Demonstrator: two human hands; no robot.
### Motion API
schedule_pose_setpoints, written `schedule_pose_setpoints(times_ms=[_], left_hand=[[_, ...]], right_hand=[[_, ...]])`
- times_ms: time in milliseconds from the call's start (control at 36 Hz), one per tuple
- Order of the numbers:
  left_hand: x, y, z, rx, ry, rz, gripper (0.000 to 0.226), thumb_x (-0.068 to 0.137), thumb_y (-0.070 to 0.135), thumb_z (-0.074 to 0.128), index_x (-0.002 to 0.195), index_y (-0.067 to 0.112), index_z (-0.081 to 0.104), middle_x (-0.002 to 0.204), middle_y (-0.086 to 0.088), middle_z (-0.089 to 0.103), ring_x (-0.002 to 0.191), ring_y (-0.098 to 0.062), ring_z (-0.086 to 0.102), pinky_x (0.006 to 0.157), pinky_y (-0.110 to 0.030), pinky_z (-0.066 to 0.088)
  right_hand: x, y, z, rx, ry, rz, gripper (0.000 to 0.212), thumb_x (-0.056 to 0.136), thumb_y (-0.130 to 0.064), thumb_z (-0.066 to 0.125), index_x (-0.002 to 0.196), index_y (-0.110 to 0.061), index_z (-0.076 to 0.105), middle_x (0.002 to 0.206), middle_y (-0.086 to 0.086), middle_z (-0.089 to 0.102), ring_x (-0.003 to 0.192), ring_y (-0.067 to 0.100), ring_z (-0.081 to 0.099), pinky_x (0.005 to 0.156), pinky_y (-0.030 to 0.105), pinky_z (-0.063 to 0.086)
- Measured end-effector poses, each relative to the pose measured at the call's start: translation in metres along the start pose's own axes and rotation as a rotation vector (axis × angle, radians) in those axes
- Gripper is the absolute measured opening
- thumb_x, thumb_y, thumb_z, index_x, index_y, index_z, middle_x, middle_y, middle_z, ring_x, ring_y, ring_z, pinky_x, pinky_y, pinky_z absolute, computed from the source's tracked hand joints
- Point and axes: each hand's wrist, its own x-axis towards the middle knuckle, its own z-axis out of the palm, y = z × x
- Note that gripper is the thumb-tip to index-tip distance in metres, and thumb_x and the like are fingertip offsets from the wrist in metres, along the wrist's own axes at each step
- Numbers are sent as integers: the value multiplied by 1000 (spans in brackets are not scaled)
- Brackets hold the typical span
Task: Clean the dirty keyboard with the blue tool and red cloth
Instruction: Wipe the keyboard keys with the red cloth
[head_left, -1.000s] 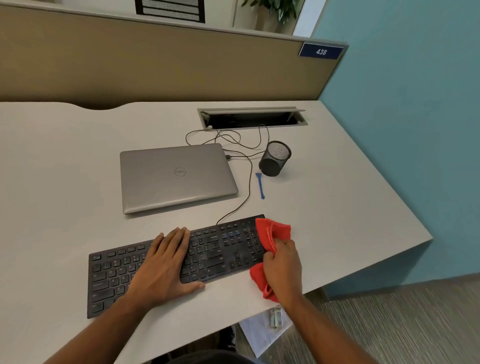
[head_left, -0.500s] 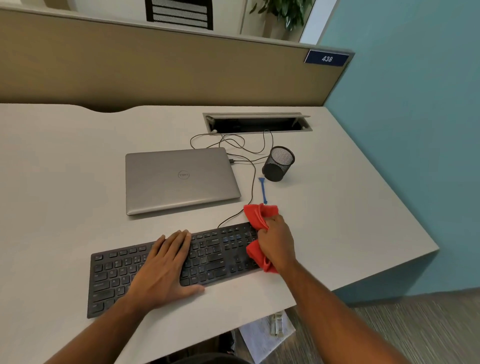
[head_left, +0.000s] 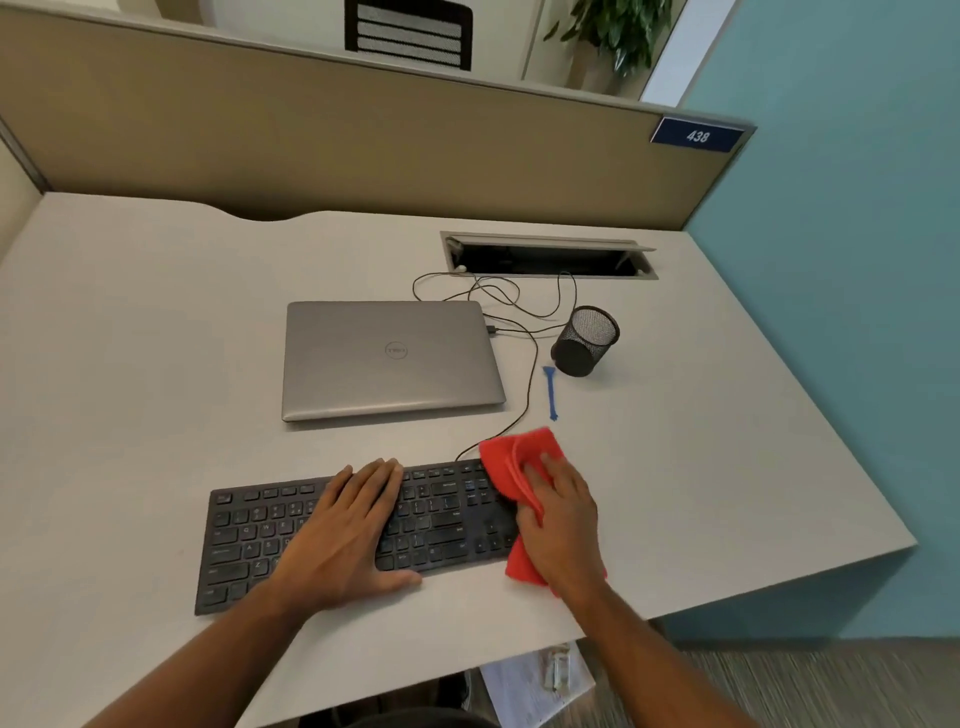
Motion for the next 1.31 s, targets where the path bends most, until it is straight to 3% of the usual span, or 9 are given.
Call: schedule_pose_setpoints(times_ms=[83,167,306,500,583,750,1000,1139,1306], left_hand=[[0,0,-1,3,-1,-4,132,74,101,39,163,6,20,167,-13,28,154,-29,29,123,-48,11],[0,2,-1,-12,1,-17,133,74,101,38,163,5,19,167,-14,29,154,-28,27,124,-46,10],[0,2,-3,-75,-32,-8,134,74,103,33,164,12,-8,173,-6,-2,159,-17,-8,129,-44,-2],[-14,-12,-8,-46,-46,-71,143,68,106,34,163,11,-14,173,-9,-9,158,-22,-16,128,-51,-6],[-37,-33,-16,-43,-48,-148,144,67,107,34,163,12,-14,172,-8,-12,158,-22,-20,126,-52,-11],[-88,-80,-30,-45,-26,-221,145,66,106,40,164,11,-8,172,-5,-7,158,-19,-15,126,-49,-12],[-118,-124,-40,-181,-58,-178,145,68,101,53,161,18,-21,170,4,-22,155,-8,-24,128,-35,-9],[-122,-132,-35,-315,-41,-187,145,67,97,61,161,26,-23,171,10,-17,156,-4,-15,130,-31,0],[-120,-138,-24,-351,5,-183,146,64,96,64,163,25,-16,173,8,-5,159,-9,0,130,-34,5]], right_hand=[[17,-25,16,-27,-52,17,66,101,-31,47,159,-26,17,167,-4,17,155,21,6,126,43,13],[0,-72,30,-11,-93,-44,65,104,-32,39,159,-30,3,167,-9,5,154,15,-7,127,41,4],[-33,-114,56,-76,-171,-209,70,104,-33,36,158,-32,-9,166,-10,-11,152,10,-17,121,34,-11],[-25,-85,46,-94,-228,-264,73,102,-34,36,157,-33,-11,164,-15,-16,149,2,-22,122,31,-8],[-26,-87,53,-99,-205,-258,73,99,-38,38,159,-30,-4,167,-10,-6,153,8,-11,122,37,-2],[-26,-86,56,-35,-205,-244,72,98,-40,37,160,-30,3,167,-14,-1,153,6,-8,123,39,4],[-22,-88,48,1,-185,-186,73,101,-30,49,156,-39,2,165,-19,-2,154,11,5,122,41,15],[-29,-135,69,39,-17,34,68,98,-19,54,157,-27,22,165,-3,21,154,21,11,124,47,17],[-54,-227,99,96,-157,-266,69,96,-15,46,159,-23,21,166,-9,13,153,10,4,124,29,-1]])
